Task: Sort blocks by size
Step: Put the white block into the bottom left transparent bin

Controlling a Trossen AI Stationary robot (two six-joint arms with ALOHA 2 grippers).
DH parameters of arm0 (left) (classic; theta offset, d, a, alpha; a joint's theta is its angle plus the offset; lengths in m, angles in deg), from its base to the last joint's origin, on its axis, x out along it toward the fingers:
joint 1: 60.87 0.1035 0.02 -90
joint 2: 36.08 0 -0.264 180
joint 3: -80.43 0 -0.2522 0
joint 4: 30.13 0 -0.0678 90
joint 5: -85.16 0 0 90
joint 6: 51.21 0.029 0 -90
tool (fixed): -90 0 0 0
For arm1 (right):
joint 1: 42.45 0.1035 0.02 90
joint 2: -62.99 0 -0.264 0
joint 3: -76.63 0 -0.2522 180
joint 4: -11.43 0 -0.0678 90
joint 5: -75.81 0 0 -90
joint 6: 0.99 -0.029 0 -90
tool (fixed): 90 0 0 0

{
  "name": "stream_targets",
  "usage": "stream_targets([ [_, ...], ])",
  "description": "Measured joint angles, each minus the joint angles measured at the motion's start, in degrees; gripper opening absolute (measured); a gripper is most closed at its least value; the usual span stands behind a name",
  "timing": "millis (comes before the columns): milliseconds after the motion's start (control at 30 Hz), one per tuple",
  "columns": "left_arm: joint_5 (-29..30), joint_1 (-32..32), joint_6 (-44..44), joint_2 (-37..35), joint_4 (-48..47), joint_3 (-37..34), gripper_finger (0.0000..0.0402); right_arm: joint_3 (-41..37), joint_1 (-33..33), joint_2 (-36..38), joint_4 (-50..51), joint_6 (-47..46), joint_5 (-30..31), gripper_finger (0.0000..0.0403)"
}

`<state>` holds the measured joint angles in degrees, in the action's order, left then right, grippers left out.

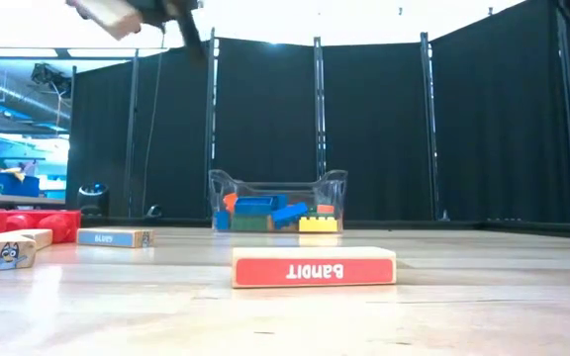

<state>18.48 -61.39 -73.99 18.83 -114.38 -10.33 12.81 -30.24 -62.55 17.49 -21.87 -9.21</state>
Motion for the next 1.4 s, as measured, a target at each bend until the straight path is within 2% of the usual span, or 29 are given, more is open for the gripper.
stream_targets([
  [267, 0.0, 0.0, 0.0, 0.0, 0.0, 0.0, 0.0013, 18.6, 1.1, -15.4, 0.4, -0.6, -14.5, 0.0074],
  [467, 0.0, 0.0, 0.0, 0.0, 0.0, 0.0, 0.0013, 32.8, 0.4, -23.8, 0.9, -4.0, -25.1, 0.0074],
  [600, 0.0, 0.0, 0.0, 0.0, 0.0, 0.0, 0.0013, 30.5, 0.5, -24.7, -0.2, -7.5, -25.8, 0.0077],
  [800, 0.0, 0.0, 0.0, 0.0, 0.0, 0.0, 0.0013, 30.4, 0.1, -24.2, 0.3, -7.9, -27.2, 0.0159],
  [933, 0.0, 0.0, 0.0, 0.0, 0.0, 0.0, 0.0013, 30.4, -0.5, -24.0, 2.0, -9.5, -27.8, 0.0187],
  [1033, 0.0, 0.0, 0.0, 0.0, -0.2, 0.0, 0.0013, 30.5, -1.1, -22.4, 8.1, -14.1, -33.5, 0.0188],
  [1100, 0.0, 0.0, 0.0, 0.0, -0.4, 0.0, 0.0013, 30.6, -1.1, -20.5, 16.9, -14.0, -36.9, 0.0183],
  [1200, 0.0, 0.0, 0.0, 0.0, -0.4, 0.0, 0.0013, 30.6, 0.1, -17.3, 34.8, -8.1, -35.6, 0.0174],
  [1300, 0.0, 0.0, 0.0, 0.0, -0.4, 0.0, 0.0013, 30.6, 1.8, -13.8, 48.9, -2.4, -28.5, 0.0167],
  [1400, 0.0, 0.0, 0.0, 0.0, -0.6, 0.0, 0.0013, 30.6, 3.6, -10.4, 56.7, 1.8, -18.9, 0.0165],
])
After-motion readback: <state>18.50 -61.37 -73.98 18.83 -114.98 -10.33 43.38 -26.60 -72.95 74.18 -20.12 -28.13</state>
